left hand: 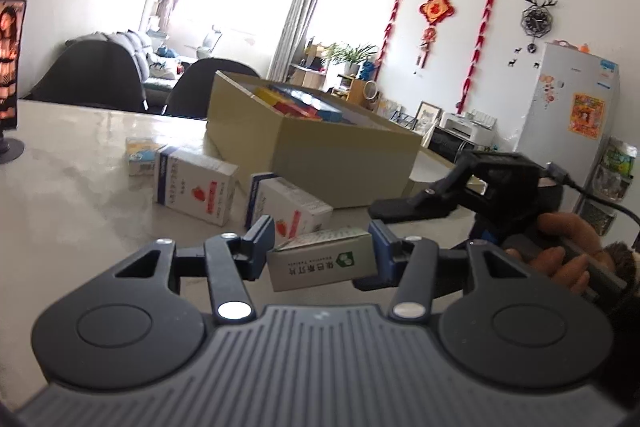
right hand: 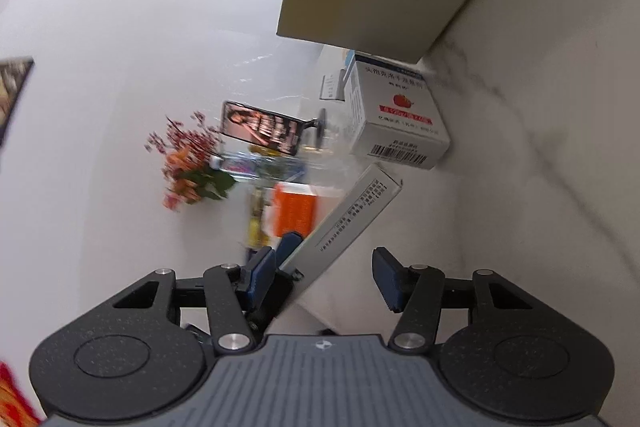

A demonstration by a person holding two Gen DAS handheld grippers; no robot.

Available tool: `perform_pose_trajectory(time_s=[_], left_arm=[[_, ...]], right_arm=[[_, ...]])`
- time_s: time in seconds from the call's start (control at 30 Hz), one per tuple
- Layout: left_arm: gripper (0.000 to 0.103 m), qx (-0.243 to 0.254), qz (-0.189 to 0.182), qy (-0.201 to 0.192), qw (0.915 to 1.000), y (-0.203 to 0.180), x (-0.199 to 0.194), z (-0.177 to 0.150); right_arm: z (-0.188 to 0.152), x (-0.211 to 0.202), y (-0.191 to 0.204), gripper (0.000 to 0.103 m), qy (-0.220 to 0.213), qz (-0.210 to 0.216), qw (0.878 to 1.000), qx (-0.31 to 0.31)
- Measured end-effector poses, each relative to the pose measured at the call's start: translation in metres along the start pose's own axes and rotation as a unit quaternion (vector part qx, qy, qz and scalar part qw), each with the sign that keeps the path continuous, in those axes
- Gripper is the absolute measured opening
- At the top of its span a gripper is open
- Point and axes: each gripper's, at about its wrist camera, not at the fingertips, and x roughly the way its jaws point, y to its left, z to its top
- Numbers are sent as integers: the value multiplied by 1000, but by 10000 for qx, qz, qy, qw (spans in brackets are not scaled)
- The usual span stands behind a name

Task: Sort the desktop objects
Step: 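Close the right tool on the green-and-white box while the left tool releases it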

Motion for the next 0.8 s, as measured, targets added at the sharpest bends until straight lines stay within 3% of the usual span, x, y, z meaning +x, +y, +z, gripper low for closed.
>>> perform_pose_trajectory(time_s=[0.07,0.23,0.4,0.53,0.67,0.8], left_arm=[[50,30,-144,-55,9999,-5,0,3],[49,322,-194,-68,9993,-18,8,8],[49,320,-354,25,9989,-20,21,6],[50,255,-480,37,9985,-18,27,7],[57,177,-516,10,9985,-14,28,9],[58,101,-491,18,9987,-7,27,9]], right_arm=[[2,-1,-5,56,-40,183,9995,247],[6,-8,-5,40,-274,160,9990,323],[11,-22,7,23,-572,106,9983,86],[16,-33,17,22,-781,-78,9967,-193],[27,-48,26,22,-991,-263,9938,-429],[50,-71,52,22,-1261,-534,9856,-996]])
